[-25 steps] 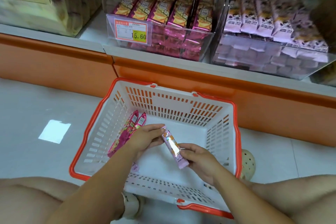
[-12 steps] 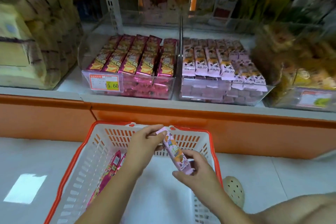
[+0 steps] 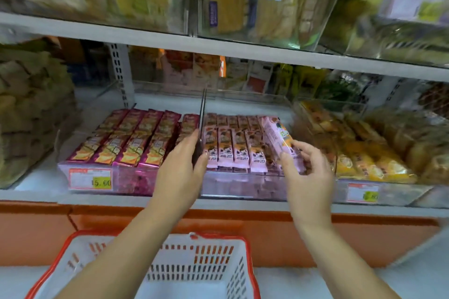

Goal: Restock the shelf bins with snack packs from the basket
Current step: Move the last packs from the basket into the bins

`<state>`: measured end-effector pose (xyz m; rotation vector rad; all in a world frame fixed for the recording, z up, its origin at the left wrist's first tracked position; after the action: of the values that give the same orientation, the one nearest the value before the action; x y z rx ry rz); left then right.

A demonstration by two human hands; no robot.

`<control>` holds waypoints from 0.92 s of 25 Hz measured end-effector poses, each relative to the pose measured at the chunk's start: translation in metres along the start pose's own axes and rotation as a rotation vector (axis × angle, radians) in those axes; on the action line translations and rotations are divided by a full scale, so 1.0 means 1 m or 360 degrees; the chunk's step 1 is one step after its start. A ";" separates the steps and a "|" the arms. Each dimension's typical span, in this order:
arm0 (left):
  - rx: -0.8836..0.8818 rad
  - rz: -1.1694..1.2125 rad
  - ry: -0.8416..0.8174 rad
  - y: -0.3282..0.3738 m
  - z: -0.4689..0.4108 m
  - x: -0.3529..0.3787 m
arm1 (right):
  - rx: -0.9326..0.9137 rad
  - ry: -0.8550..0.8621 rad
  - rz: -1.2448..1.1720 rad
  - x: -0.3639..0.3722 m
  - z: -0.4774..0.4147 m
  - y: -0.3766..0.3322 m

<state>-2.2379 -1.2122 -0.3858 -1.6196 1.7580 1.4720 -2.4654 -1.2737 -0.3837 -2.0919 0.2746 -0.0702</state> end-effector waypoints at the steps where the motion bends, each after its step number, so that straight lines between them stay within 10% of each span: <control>1: -0.0010 -0.0042 -0.0014 -0.001 0.000 0.004 | -0.0007 -0.0007 0.0125 0.004 -0.006 0.005; 7: 0.0049 -0.0076 -0.0014 -0.009 -0.001 0.003 | -0.0117 -0.0251 0.0657 0.029 0.001 0.024; 14: 0.0064 -0.0004 0.0216 -0.077 0.088 -0.008 | -0.0421 -0.0192 0.0098 0.013 0.076 0.001; 19: -0.0559 -0.0245 -0.1071 -0.201 0.204 0.072 | 0.0596 -0.1186 0.0229 0.061 0.210 0.098; 23: -0.1027 -0.0365 -0.1873 -0.269 0.287 0.100 | 0.1263 -0.1420 0.0504 0.068 0.293 0.164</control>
<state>-2.1417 -0.9784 -0.7035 -0.7142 0.4528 2.2733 -2.3798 -1.1222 -0.6786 -1.1151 0.0071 0.7973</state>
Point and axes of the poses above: each hand's wrist, its own z-axis away from the middle knuckle, its own x-axis out of the palm, y = z × x, the point moved 5 cm from there along -z, towards the middle knuckle, and after that the axes turned 14 degrees about -z, right-handed, at the moved point
